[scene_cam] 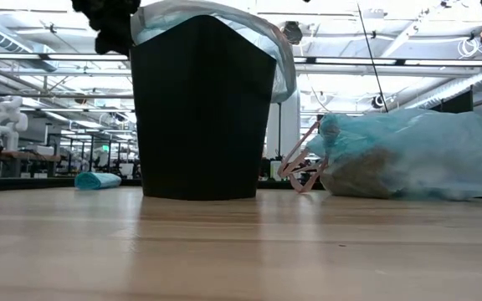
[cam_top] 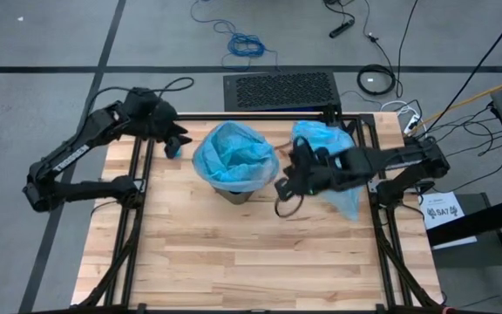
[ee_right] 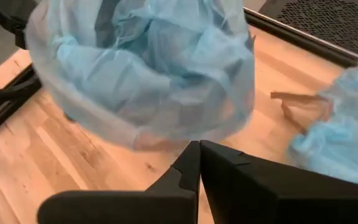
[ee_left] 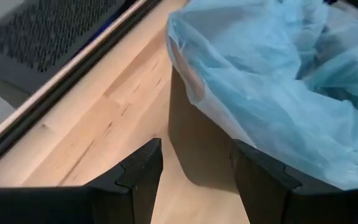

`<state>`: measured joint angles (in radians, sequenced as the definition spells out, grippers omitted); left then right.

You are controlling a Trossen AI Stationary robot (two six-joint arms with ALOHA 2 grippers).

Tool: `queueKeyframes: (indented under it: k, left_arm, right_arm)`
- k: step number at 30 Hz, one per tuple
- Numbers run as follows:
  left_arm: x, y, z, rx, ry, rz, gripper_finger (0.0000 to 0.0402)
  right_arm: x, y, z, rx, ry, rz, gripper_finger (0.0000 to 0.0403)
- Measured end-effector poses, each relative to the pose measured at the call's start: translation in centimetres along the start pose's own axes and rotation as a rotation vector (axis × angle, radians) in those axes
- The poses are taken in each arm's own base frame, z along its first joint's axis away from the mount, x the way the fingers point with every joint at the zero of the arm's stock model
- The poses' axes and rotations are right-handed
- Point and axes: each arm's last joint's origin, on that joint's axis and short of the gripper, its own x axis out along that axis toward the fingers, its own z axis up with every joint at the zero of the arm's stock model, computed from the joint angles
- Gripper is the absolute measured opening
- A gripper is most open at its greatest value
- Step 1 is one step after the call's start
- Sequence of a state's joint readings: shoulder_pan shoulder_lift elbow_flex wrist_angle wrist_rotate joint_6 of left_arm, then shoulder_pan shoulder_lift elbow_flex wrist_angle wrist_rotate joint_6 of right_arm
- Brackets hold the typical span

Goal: Place trash/remove bag and relplace
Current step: Insert the blue trash bag into the trash bin

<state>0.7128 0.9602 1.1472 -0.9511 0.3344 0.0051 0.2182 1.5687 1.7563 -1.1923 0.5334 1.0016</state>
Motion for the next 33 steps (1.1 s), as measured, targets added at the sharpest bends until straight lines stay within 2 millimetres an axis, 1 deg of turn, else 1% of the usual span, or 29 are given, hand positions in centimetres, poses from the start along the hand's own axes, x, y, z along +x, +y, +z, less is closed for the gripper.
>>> queueKeyframes:
  k: [1, 3, 6, 8, 10, 11, 13, 15, 16, 18, 20, 23, 25, 29, 33]
  left_arm:
    - [-0.1, 0.0, -0.3, 0.004, -0.014, 0.0, 0.0191]
    - [-0.1, 0.0, -1.7, -0.023, -0.038, 0.0, 0.0191]
    - [0.3, 0.1, -4.9, -0.11, -0.12, -0.016, 0.0191]
    - [0.6, 0.1, -7.0, -0.174, -0.161, -0.051, 0.0191]
    - [0.6, 0.0, -8.6, -0.221, -0.197, -0.077, 0.0191]
    - [0.5, 0.0, -9.2, -0.236, -0.215, -0.085, 0.0191]
    - [0.4, 0.0, -9.8, -0.268, -0.232, -0.071, 0.0191]
    - [0.3, 0.0, -10.3, -0.276, -0.243, -0.047, 0.0191]
    - [0.2, 0.0, -10.4, -0.278, -0.245, -0.04, 0.0191]
    - [0.2, 0.1, -10.4, -0.269, -0.26, 0.006, 0.0191]
    - [0.2, 0.2, -10.4, -0.229, -0.26, 0.04, 0.0191]
    - [0.7, 0.4, -10.5, -0.106, -0.239, 0.058, 0.0191]
    - [1.6, 0.6, -10.7, -0.087, -0.206, 0.059, 0.0191]
    - [4.5, 1.4, -11.1, -0.125, -0.138, 0.05, 0.0191]
    - [6.3, 1.3, -10.6, -0.144, -0.247, -0.012, 0.0191]
  right_arm:
    - [0.0, 0.3, -0.7, 0.007, -0.008, -0.002, 0.0002]
    - [0.5, 0.5, -2.5, 0.028, -0.017, -0.021, 0.0001]
    - [2.3, 0.6, -6.3, 0.089, -0.025, -0.019, 0.0001]
    - [3.9, 0.2, -9.1, 0.155, -0.063, 0.025, 0.0]
    - [6.0, -0.7, -12.2, 0.27, -0.073, 0.12, 0.0]
    - [7.0, -1.0, -13.3, 0.33, -0.08, 0.194, 0.0]
    - [8.2, -1.7, -14.4, 0.426, -0.125, 0.357, 0.0]
    - [8.7, -2.2, -14.3, 0.476, -0.194, 0.477, 0.0]
    - [9.0, -2.5, -14.1, 0.482, -0.223, 0.505, 0.0]
    - [9.3, -3.2, -13.5, 0.457, -0.262, 0.5, 0.0]
    - [9.3, -3.8, -12.4, 0.436, -0.283, 0.496, 0.0]
    - [9.4, -4.5, -10.9, 0.392, -0.263, 0.532, 0.0]
    - [9.3, -5.0, -10.1, 0.365, -0.247, 0.562, 0.0]
    - [8.8, -6.0, -8.5, 0.331, -0.239, 0.617, 0.0]
    - [7.9, -7.3, -7.4, 0.3, -0.21, 0.661, 0.0]
